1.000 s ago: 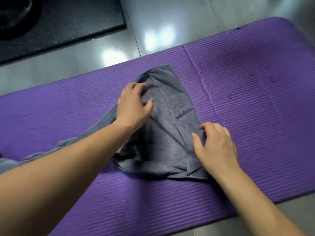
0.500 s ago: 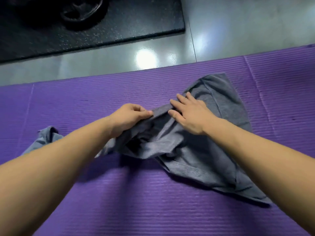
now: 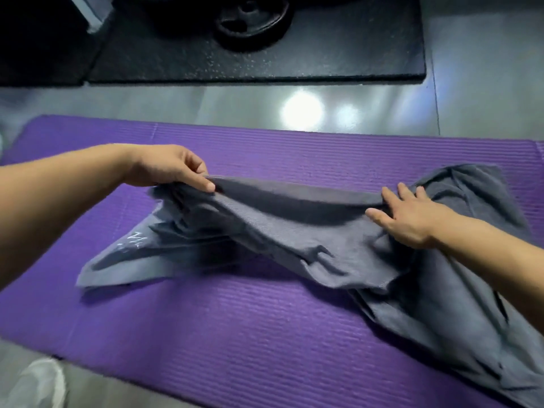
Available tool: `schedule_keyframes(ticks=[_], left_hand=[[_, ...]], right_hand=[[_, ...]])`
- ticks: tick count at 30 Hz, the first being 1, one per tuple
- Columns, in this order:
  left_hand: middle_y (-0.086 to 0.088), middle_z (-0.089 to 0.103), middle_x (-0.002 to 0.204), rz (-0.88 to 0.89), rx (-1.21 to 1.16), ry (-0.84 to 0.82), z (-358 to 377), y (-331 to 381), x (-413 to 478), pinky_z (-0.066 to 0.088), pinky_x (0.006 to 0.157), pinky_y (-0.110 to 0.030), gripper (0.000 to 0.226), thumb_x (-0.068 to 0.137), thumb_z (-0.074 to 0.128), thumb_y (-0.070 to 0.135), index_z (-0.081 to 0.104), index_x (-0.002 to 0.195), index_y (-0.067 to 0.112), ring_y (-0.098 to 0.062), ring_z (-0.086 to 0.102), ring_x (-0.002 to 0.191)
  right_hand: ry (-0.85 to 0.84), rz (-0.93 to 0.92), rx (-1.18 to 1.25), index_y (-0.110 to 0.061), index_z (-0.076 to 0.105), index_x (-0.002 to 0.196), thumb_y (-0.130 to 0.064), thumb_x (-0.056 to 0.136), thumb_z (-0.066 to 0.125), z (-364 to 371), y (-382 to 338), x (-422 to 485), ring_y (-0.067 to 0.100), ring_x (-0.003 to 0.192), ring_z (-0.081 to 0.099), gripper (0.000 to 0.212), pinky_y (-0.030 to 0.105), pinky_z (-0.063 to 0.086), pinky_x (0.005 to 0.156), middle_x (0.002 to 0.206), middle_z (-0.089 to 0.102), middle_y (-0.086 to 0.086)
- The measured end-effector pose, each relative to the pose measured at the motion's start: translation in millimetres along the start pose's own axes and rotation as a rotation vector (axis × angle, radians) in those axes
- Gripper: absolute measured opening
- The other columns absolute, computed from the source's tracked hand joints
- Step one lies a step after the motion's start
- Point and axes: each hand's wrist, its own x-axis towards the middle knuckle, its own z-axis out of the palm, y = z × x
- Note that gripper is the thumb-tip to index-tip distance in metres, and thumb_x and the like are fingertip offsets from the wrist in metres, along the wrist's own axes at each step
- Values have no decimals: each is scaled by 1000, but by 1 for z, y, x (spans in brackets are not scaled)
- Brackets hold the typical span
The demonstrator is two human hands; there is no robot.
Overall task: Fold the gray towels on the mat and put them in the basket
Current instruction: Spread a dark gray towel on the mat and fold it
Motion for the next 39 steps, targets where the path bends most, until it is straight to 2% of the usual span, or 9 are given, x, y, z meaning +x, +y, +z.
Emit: schedule_keyframes(ticks=[5,8,11,17,20,22,31,34,39], left_hand=[[-6,64,74,129,-16,72,-15,-65,-7,40,62,-28,26,82,85,27,67,82,7,-19,52,70],[-1,65,72,277,-89,97,-4,-74,0,42,60,-27,17,89,78,20,68,86,6,-12,54,66],[2,69,76,434,-110,74,-1,-70,5,46,64,-24,15,88,79,21,71,89,9,-9,57,68],[5,66,74,624,-83,-29,-31,-89,4,43,64,-20,16,86,81,17,70,92,7,-5,53,67],[5,69,75,649,-74,-59,-43,-107,8,46,67,-25,16,86,82,20,71,92,10,-6,57,68],[9,64,66,638,70,-63,-55,-116,11,44,61,-26,22,84,83,31,68,82,15,-5,54,60],[-11,61,65,463,158,60,-123,-204,28,46,64,-38,42,79,83,42,64,77,5,-14,50,59],[-9,70,75,458,-66,64,-127,-221,28,51,68,-35,29,81,86,31,70,85,8,-12,59,67],[-14,76,101,581,-538,-21,-117,-228,16,57,82,-27,20,88,72,-1,71,108,1,-15,69,89]], right_hand=[[70,92,-139,-23,25,154,-84,84,13,-20,-38,-9,40,143,32,94,54,33,114,160,30,14],[357,-223,-152,-18,47,139,-61,97,37,-40,-111,-32,31,128,49,61,43,45,103,142,55,6],[272,-502,172,-20,46,147,-44,100,55,-53,-206,-54,20,118,59,53,24,39,93,139,58,-1],[176,-483,709,-27,52,138,-40,95,66,-59,-310,-45,19,67,72,48,32,59,59,125,62,-11],[218,-461,595,-27,70,100,-37,94,69,-63,-327,-34,6,66,67,13,33,56,64,85,72,-9],[279,-426,437,-27,68,80,-36,94,68,-65,-329,-26,-3,62,59,16,26,45,65,69,67,-10],[447,63,306,-19,72,101,-30,98,60,-64,-328,10,28,105,64,17,31,43,80,102,73,5],[504,-101,327,-23,65,131,-36,97,63,-63,-379,11,18,106,66,37,33,48,97,115,71,-6],[198,-470,833,-17,61,126,-20,96,69,-66,-471,6,20,63,69,31,31,57,54,111,72,8]])
